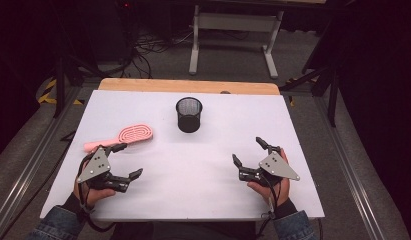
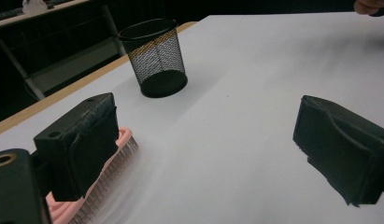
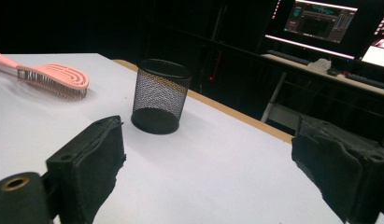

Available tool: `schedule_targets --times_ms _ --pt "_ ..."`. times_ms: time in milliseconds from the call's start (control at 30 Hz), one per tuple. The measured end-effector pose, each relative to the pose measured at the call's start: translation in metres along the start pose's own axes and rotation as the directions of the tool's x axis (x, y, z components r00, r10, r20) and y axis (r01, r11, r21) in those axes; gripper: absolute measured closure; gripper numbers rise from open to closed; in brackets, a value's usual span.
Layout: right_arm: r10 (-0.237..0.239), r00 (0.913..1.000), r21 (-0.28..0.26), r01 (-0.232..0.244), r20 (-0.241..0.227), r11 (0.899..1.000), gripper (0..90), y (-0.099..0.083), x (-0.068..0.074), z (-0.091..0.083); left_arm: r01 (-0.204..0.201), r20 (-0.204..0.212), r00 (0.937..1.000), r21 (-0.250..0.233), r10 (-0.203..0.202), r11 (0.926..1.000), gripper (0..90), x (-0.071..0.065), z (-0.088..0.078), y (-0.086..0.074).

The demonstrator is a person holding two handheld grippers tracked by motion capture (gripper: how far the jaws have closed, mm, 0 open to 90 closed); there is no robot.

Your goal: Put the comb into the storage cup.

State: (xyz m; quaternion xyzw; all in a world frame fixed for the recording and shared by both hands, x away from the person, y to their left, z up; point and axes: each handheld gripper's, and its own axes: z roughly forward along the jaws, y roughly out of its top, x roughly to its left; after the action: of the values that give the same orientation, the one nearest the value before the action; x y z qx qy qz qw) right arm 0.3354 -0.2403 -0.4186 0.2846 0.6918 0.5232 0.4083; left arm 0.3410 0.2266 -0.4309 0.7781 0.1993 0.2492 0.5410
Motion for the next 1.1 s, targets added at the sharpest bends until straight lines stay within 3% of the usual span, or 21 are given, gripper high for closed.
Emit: schedule_targets --times_ms 567,967,1100 --pt "-0.019 0.9997 0.013 0.02 -0.017 1.0 10.2 0.001 0.004 0.005 0.006 -0.008 1.0 0.019 -0.006 0.9998 9.1 0.003 -0.004 -0.002" --pt "-0.012 0.9998 0.009 0.013 -0.017 1.0 10.3 0.001 0.001 0.006 0.02 -0.072 0.9973 0.051 -0.016 0.9985 9.7 0.017 -0.012 -0.002" --pt "-0.022 0.9994 0.021 0.023 -0.027 1.0 10.3 0.0 0.003 0.009 0.059 -0.128 0.9905 0.058 -0.051 0.9966 11.8 0.033 -0.022 -0.005"
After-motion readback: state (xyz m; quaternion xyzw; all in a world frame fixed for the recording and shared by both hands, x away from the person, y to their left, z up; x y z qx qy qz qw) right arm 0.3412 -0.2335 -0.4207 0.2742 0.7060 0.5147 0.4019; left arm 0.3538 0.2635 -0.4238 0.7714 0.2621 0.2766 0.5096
